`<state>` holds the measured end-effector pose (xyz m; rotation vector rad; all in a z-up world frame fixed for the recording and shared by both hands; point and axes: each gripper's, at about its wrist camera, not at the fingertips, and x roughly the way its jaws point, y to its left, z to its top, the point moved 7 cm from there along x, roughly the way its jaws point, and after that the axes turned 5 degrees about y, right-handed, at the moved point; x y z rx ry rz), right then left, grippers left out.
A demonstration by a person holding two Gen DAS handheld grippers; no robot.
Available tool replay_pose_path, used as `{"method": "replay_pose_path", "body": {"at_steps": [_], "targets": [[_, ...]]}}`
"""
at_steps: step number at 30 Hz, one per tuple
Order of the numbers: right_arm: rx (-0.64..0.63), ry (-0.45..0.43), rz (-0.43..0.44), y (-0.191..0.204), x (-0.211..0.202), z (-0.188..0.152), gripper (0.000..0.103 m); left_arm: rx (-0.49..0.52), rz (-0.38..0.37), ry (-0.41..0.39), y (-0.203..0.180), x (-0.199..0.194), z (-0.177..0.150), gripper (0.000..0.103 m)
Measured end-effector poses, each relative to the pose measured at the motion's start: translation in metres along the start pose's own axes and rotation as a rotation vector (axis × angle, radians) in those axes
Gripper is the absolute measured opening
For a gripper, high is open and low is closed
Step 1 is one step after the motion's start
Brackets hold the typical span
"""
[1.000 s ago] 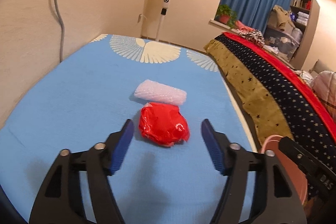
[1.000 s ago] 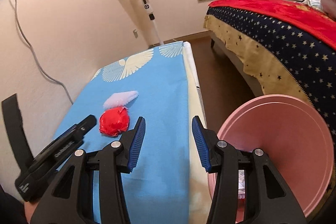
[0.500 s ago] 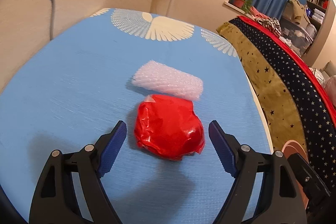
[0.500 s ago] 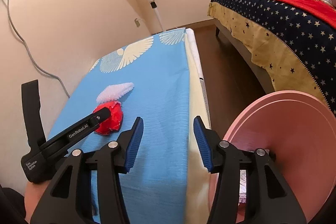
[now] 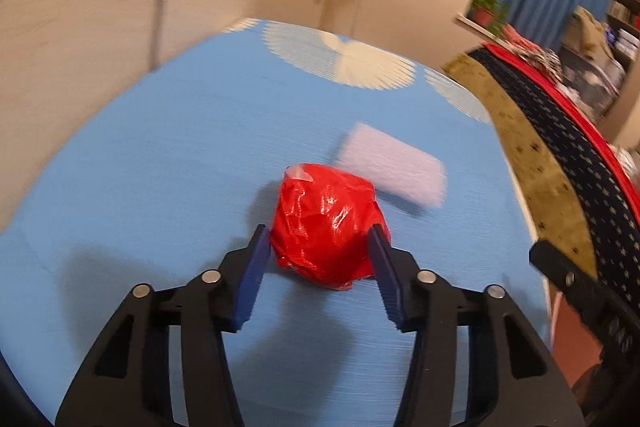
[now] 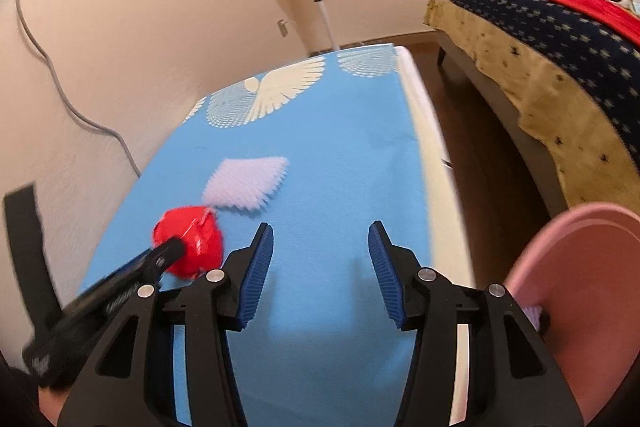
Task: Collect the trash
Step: 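Grasp the red plastic bag with the left gripper while the right grasps the white foam sleeve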
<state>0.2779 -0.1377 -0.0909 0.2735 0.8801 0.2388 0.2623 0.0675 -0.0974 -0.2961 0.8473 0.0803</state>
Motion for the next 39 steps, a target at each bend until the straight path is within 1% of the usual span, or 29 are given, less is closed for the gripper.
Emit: {"method": "replay_pose_path", "body": {"at_steps": [2,6,7,8,10,11,12,14,16,17,19,22,25,29,34,36,37,39], "targets": [[0.001,0.020,0.016,0.010,0.017,0.010,0.050,-0.032,0.003,-0.002,0.010,-0.001,0.001,0.048],[-0.017,0.056,0.031,0.026,0.047,0.024,0.050,-0.044,0.008,-0.011,0.015,-0.002,0.002,0.049],[-0.016,0.070,0.034,0.029,0.054,0.026,0.050,-0.050,0.008,-0.013,0.017,-0.002,0.002,0.050],[-0.011,0.087,0.038,0.031,0.063,0.028,0.050,-0.062,0.005,-0.014,0.020,-0.002,0.002,0.055],[0.005,0.122,0.052,0.035,0.079,0.029,0.049,-0.085,-0.004,-0.012,0.025,-0.001,0.003,0.059],[0.010,0.140,0.054,0.036,0.086,0.028,0.044,-0.092,-0.007,-0.012,0.028,-0.001,0.003,0.060],[0.013,0.152,0.058,0.037,0.090,0.026,0.034,-0.095,-0.013,-0.014,0.029,-0.001,0.004,0.061],[0.012,0.174,0.079,0.039,0.097,0.022,0.021,-0.094,-0.020,-0.020,0.028,-0.001,0.006,0.065],[0.004,0.174,0.088,0.042,0.098,0.021,0.014,-0.087,-0.032,-0.027,0.025,-0.001,0.007,0.068],[0.001,0.167,0.088,0.041,0.096,0.021,0.009,-0.082,-0.040,-0.022,0.022,0.001,0.008,0.072],[0.010,0.151,0.086,0.038,0.090,0.020,0.007,-0.068,-0.057,-0.009,0.016,0.003,0.008,0.078],[0.028,0.116,0.068,0.030,0.079,0.021,0.006,-0.025,-0.061,0.009,0.005,0.007,0.007,0.079],[0.043,0.080,0.051,0.021,0.062,0.020,0.006,-0.013,-0.036,0.032,0.004,0.012,0.005,0.081],[0.034,0.043,0.020,0.011,0.038,0.014,0.006,-0.025,-0.020,0.060,0.008,0.019,0.002,0.081],[0.054,0.038,0.008,-0.004,0.012,0.001,0.006,-0.015,0.002,0.073,0.005,0.023,0.002,0.081],[0.058,0.038,0.006,-0.009,0.003,-0.004,0.006,-0.016,-0.003,0.073,0.002,0.024,0.003,0.079],[0.055,0.037,0.003,-0.011,-0.002,-0.006,0.006,-0.013,-0.007,0.072,0.000,0.024,0.003,0.072],[0.048,0.032,-0.006,-0.014,-0.013,-0.011,0.005,0.002,-0.022,0.065,-0.005,0.022,0.002,0.071]]}}
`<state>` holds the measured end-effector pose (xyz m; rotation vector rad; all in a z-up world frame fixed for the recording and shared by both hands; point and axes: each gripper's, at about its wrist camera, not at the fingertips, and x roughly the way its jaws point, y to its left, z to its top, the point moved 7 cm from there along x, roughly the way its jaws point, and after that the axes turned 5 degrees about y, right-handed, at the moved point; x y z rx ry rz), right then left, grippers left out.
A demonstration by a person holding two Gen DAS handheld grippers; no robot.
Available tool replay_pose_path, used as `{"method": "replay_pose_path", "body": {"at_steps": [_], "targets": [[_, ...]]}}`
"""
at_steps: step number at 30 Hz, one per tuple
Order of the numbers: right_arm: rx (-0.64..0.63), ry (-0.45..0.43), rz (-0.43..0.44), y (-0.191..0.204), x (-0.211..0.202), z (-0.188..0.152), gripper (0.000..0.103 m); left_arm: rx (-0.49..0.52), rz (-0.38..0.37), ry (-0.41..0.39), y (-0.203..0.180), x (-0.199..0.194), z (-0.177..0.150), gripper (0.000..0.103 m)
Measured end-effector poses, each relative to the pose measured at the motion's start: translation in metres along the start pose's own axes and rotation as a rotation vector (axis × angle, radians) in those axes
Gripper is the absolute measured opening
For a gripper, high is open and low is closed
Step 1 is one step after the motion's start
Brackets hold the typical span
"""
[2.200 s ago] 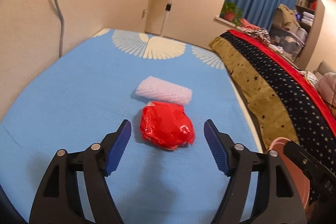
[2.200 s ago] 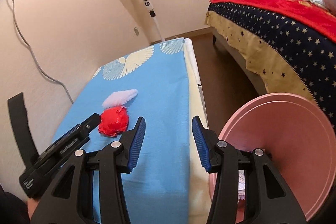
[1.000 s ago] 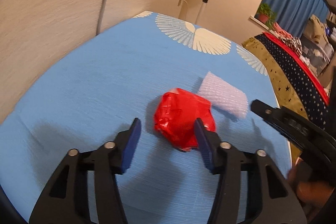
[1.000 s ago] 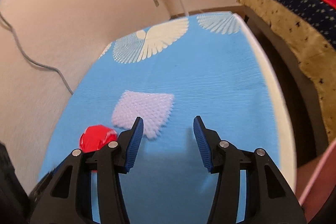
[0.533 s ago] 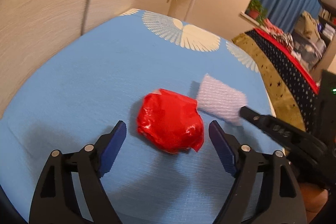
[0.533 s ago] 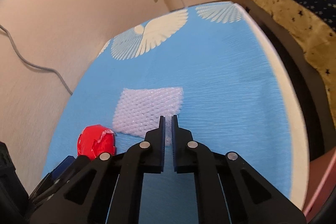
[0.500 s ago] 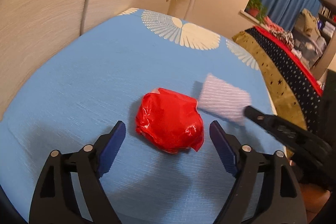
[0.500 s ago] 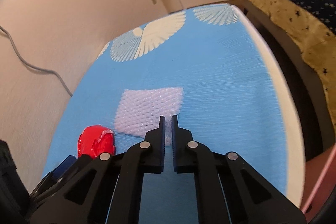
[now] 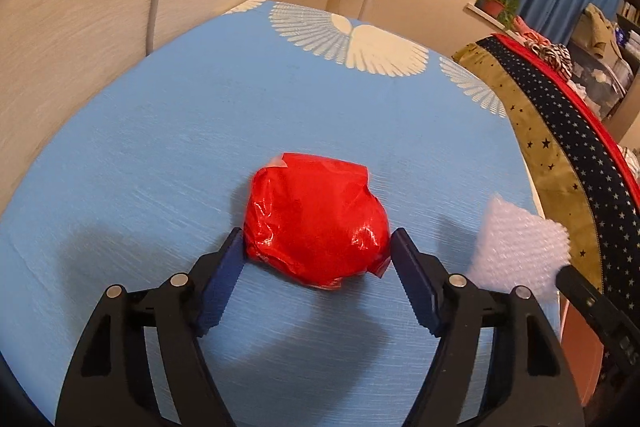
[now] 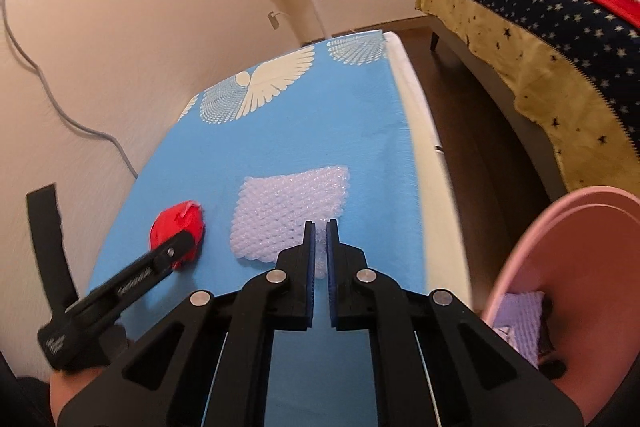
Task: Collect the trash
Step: 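Grasp the red plastic bag with the left gripper while the right grasps the white foam sleeve, then carry the red bag and foam sleeve over the pink bin with both grippers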
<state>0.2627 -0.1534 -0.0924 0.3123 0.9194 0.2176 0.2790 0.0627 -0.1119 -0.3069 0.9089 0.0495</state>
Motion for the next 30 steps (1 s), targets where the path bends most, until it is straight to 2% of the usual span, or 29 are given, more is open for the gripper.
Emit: {"method": "replay_pose_path", "body": {"at_steps": [2,9,10,11,16,18,20,24,30], "targets": [[-0.002,-0.008,-0.001,-0.002,-0.012,-0.003,0.005,0.014,-0.023,-0.007,-0.006,-0.004,-0.002,0.069],[-0.019,-0.051,-0.032,-0.012,-0.054,-0.014,0.005,0.057,-0.033,-0.033,-0.019,-0.027,-0.011,0.066],[-0.016,-0.054,-0.035,-0.014,-0.057,-0.016,0.005,0.063,-0.034,-0.039,-0.020,-0.032,-0.013,0.065],[-0.012,-0.057,-0.039,-0.016,-0.063,-0.019,0.005,0.067,-0.040,-0.042,-0.021,-0.035,-0.013,0.058],[-0.003,-0.084,-0.041,-0.020,-0.087,-0.027,0.005,0.104,-0.035,-0.059,-0.026,-0.055,-0.024,0.056],[-0.004,-0.091,-0.042,-0.020,-0.093,-0.032,0.005,0.088,-0.048,-0.052,-0.022,-0.058,-0.031,0.055],[0.007,-0.100,-0.042,-0.022,-0.101,-0.037,0.005,0.084,-0.064,-0.049,-0.021,-0.063,-0.037,0.050],[0.021,-0.110,-0.040,-0.025,-0.114,-0.045,0.005,0.111,-0.087,-0.052,-0.026,-0.074,-0.049,0.048],[0.016,-0.150,-0.058,-0.026,-0.138,-0.050,0.005,0.167,-0.113,-0.103,-0.035,-0.103,-0.059,0.048]]}}
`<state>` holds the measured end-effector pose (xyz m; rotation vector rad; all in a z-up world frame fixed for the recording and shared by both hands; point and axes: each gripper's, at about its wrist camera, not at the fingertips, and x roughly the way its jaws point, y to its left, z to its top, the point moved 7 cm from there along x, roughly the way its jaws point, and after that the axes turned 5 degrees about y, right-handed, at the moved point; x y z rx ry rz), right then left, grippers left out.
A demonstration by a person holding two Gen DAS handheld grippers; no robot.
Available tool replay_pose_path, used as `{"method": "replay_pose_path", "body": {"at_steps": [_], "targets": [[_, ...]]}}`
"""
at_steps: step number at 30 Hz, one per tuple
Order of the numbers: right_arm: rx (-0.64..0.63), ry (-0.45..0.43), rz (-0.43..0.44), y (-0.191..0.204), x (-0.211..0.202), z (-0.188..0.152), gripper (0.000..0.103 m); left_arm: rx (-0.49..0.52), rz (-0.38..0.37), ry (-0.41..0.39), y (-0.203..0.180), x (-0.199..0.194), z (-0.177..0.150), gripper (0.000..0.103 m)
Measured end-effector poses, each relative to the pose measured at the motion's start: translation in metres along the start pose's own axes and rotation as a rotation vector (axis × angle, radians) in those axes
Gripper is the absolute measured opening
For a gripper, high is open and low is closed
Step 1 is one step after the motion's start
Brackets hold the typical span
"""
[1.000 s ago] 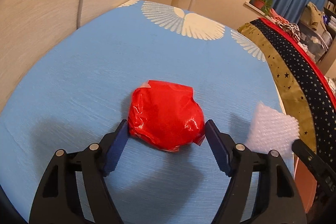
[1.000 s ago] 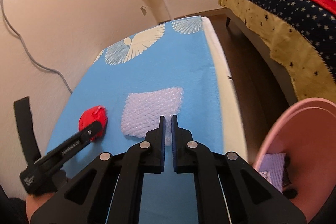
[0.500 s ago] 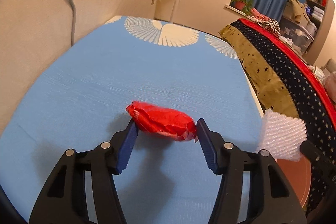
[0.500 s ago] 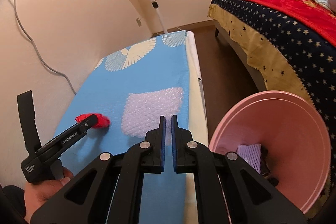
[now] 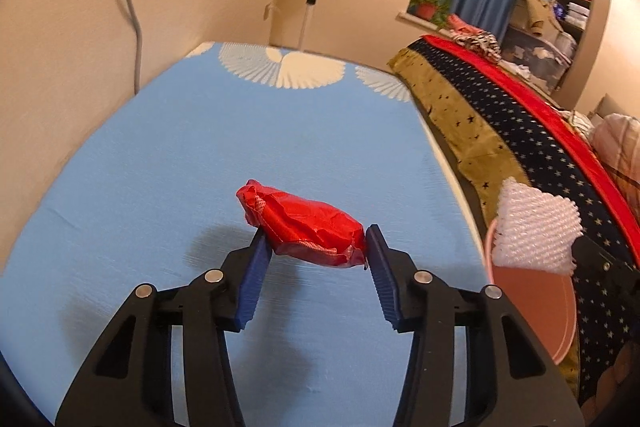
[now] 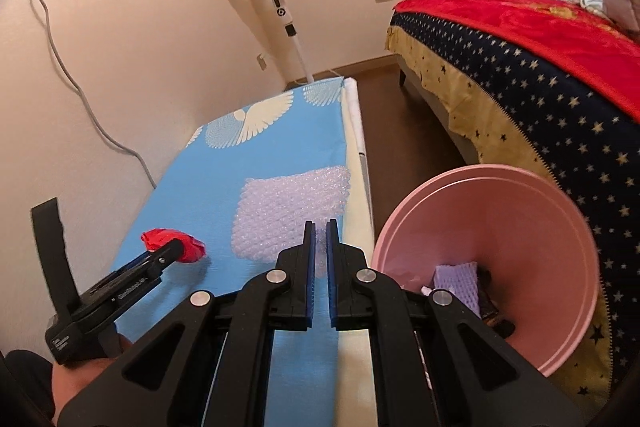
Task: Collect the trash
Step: 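Carry the red bag and foam sleeve over the pink bin with both grippers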
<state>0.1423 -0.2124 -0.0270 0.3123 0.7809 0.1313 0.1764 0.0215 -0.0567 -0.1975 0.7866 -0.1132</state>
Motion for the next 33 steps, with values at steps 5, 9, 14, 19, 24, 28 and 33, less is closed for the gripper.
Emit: {"method": "replay_pose_path", "body": {"at_steps": [5,9,14,19,24,28,33], "targets": [[-0.036,-0.037,-0.023,0.005,-0.019,-0.002,0.005,0.049,-0.009,-0.032,-0.012,-0.020,-0.003,0.048],[-0.049,-0.055,-0.039,0.006,-0.030,-0.001,0.005,0.073,-0.009,-0.056,-0.021,-0.034,-0.005,0.048],[-0.080,-0.074,-0.057,0.009,-0.041,-0.002,0.005,0.114,-0.010,-0.084,-0.032,-0.049,-0.008,0.048],[-0.074,-0.086,-0.070,0.005,-0.047,-0.001,0.005,0.130,-0.018,-0.094,-0.038,-0.055,-0.010,0.048],[-0.081,-0.094,-0.089,0.004,-0.052,-0.003,0.005,0.143,-0.038,-0.112,-0.045,-0.061,-0.010,0.048],[-0.074,-0.100,-0.103,0.001,-0.057,-0.004,0.005,0.150,-0.054,-0.121,-0.051,-0.064,-0.011,0.048],[-0.064,-0.112,-0.122,-0.005,-0.063,-0.003,0.005,0.155,-0.069,-0.125,-0.060,-0.064,-0.012,0.048]]}}
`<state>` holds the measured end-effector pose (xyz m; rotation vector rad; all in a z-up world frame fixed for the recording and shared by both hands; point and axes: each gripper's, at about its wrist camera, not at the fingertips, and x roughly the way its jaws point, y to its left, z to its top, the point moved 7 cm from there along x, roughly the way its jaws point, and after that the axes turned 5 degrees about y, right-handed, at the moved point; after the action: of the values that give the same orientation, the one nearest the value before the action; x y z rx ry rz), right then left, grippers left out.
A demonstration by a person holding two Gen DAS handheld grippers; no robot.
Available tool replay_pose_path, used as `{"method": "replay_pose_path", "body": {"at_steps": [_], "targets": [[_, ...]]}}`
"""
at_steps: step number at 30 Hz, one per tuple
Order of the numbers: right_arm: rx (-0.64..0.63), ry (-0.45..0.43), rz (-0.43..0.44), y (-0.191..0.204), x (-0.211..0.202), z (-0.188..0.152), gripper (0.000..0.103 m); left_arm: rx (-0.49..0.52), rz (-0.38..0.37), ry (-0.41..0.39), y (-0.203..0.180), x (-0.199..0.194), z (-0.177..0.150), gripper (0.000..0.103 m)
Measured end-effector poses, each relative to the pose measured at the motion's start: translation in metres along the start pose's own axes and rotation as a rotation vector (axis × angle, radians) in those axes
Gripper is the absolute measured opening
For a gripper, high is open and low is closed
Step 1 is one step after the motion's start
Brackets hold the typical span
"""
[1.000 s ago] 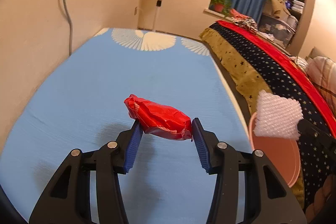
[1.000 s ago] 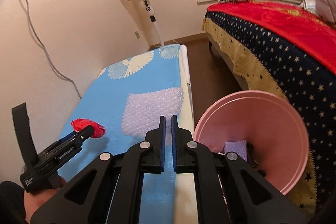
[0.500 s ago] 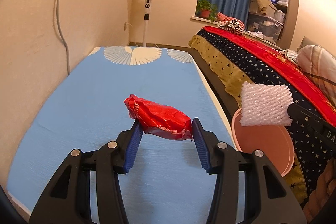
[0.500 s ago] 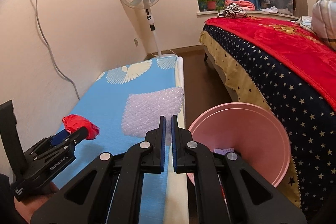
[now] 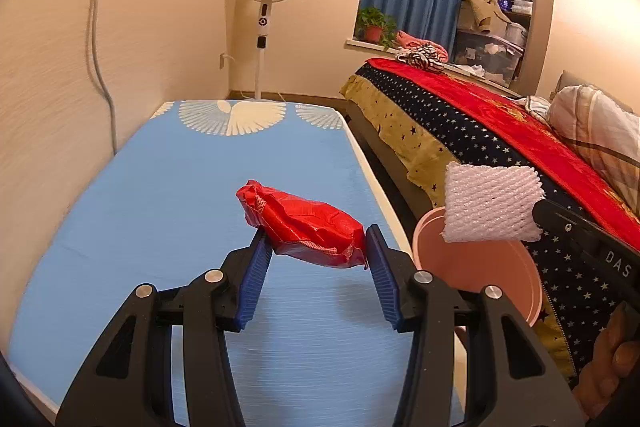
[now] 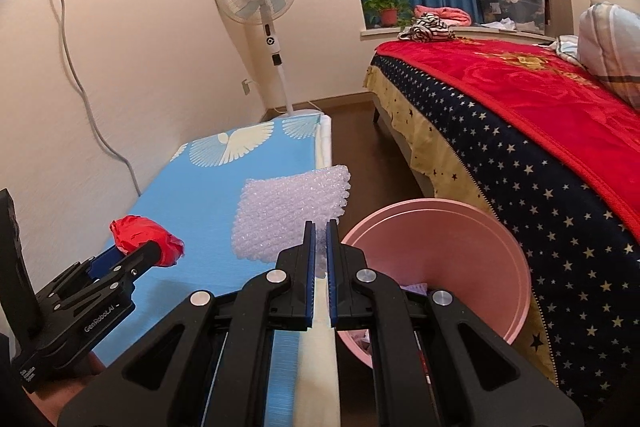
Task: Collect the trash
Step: 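Carry the red bag and foam sleeve over the pink bin with both grippers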
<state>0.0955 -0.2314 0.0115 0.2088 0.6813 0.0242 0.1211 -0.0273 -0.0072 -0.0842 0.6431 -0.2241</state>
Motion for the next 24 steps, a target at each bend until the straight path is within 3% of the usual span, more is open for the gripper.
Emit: {"method": "replay_pose_path", "body": {"at_steps": [24], "targets": [[0.069,-0.019,-0.086,-0.026,-0.003,0.006,0.005,0.038,-0.075,-0.023,-0.028,0.007,0.000,0.048]]}}
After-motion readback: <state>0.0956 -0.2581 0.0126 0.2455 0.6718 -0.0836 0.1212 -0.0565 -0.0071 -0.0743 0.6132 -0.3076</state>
